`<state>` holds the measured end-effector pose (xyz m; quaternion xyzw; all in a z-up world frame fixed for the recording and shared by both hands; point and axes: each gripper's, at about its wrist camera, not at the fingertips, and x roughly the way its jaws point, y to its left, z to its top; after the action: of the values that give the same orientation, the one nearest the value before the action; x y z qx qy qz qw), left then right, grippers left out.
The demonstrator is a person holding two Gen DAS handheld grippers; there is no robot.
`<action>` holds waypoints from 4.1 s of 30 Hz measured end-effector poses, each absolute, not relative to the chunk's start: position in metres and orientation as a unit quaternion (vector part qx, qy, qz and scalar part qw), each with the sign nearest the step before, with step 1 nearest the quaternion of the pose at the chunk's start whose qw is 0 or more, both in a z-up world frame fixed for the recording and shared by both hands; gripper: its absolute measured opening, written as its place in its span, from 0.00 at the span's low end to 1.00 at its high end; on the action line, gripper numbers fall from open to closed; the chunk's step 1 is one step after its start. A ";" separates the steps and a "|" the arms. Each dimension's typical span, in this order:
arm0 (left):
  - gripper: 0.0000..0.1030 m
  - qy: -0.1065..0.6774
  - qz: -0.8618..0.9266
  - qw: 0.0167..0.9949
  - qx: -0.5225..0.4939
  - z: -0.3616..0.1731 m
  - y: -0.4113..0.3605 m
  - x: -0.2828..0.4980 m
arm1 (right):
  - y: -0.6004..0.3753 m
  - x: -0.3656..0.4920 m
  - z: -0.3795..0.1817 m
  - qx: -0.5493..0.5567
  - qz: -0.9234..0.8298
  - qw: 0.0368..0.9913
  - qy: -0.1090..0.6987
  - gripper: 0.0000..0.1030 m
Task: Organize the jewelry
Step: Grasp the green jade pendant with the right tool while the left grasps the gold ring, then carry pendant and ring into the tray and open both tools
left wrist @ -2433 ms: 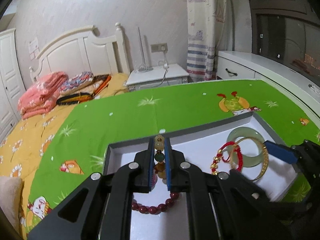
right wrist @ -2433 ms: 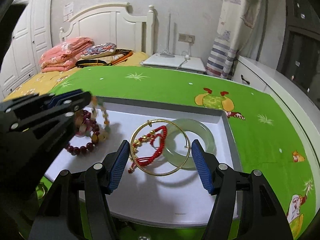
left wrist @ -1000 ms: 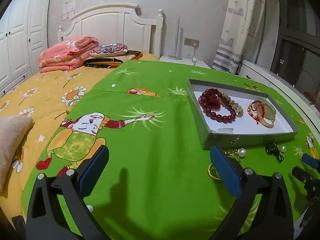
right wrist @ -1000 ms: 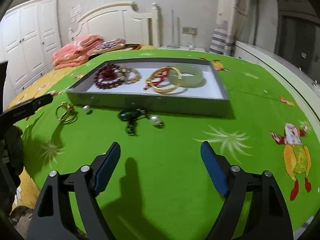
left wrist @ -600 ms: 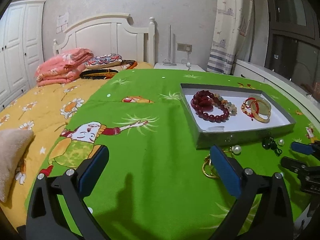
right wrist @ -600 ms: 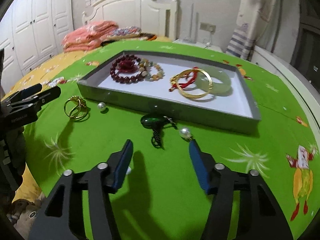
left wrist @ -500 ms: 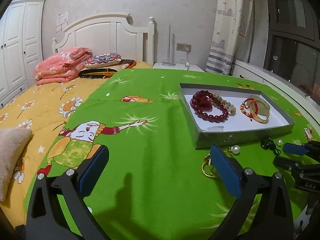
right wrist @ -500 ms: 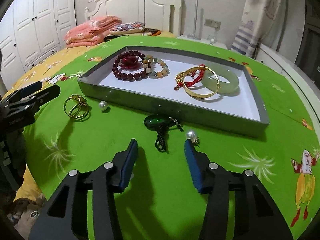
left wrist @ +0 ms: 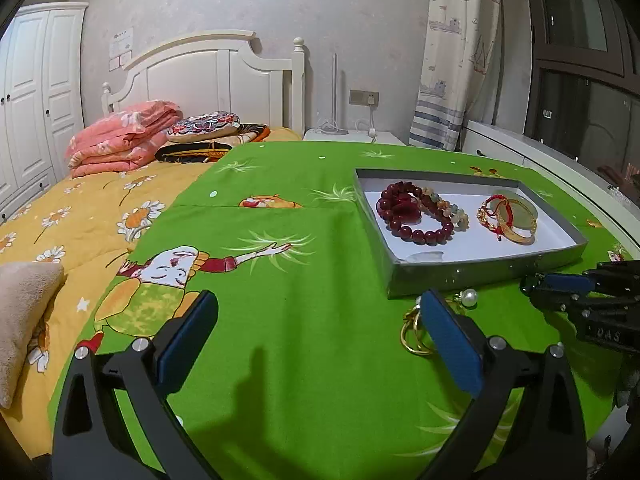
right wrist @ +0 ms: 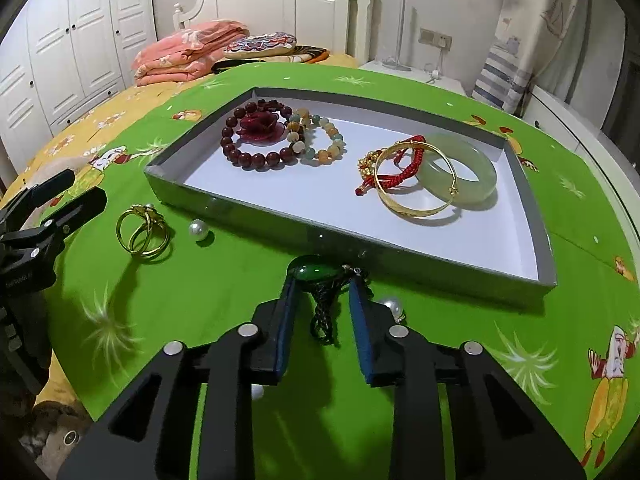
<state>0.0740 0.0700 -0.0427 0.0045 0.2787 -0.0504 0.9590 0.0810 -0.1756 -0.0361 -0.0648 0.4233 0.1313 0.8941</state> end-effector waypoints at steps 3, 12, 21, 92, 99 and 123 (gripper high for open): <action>0.95 0.280 -0.052 0.959 0.005 -0.043 0.070 0.074 | -0.172 0.075 -0.037 -0.081 0.138 0.896 0.414 0.11; 0.95 0.277 -0.053 0.959 0.012 -0.043 0.069 0.067 | -0.184 0.040 -0.037 -0.080 0.117 0.912 0.386 0.09; 0.95 0.310 -0.099 0.946 0.003 -0.059 0.050 0.053 | -0.212 0.002 -0.042 -0.056 0.114 0.920 0.371 0.09; 0.36 0.227 -0.115 0.966 0.038 -0.039 0.006 0.011 | -0.207 -0.022 0.016 -0.046 0.056 0.977 0.201 0.08; 0.36 0.225 -0.103 0.968 0.042 -0.029 -0.005 0.034 | -0.209 0.004 0.029 -0.048 0.037 0.980 0.190 0.08; 0.36 0.252 -0.074 0.964 0.048 -0.001 -0.035 0.154 | -0.224 0.117 0.036 -0.045 0.004 0.972 0.230 0.08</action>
<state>0.1538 -0.0349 -0.0010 0.0477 0.2516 -0.0745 0.9638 0.1171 -0.2235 0.0359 -0.0446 0.2298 0.0035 0.9722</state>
